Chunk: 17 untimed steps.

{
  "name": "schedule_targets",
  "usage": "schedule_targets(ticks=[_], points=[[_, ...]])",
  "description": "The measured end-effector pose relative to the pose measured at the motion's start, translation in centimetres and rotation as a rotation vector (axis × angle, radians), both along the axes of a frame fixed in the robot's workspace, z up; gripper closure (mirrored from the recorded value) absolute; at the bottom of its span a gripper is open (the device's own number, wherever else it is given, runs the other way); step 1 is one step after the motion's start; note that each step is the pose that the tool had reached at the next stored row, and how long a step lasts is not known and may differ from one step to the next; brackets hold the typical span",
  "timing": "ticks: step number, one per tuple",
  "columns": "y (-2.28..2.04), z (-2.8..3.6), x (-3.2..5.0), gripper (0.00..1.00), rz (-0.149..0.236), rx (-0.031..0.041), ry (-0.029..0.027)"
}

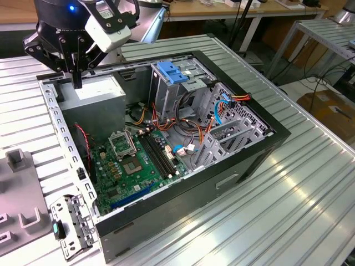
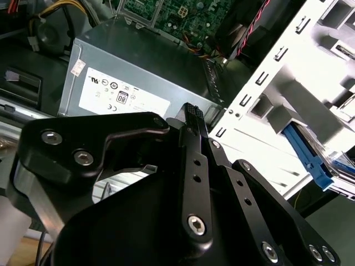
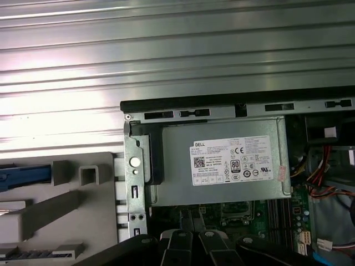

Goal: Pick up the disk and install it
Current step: 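Reach for the disk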

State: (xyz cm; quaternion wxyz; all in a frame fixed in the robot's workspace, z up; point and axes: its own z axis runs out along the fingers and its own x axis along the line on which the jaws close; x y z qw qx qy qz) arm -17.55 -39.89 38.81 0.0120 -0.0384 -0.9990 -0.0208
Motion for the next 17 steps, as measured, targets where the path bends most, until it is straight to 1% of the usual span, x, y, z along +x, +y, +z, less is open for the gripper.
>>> schedule_targets(ticks=[4,17], points=[[0.0,-0.04,-0.22,0.89,0.0,0.0,0.0024],[0.0,-0.13,-0.73,0.89,0.0,0.0,0.0079]])
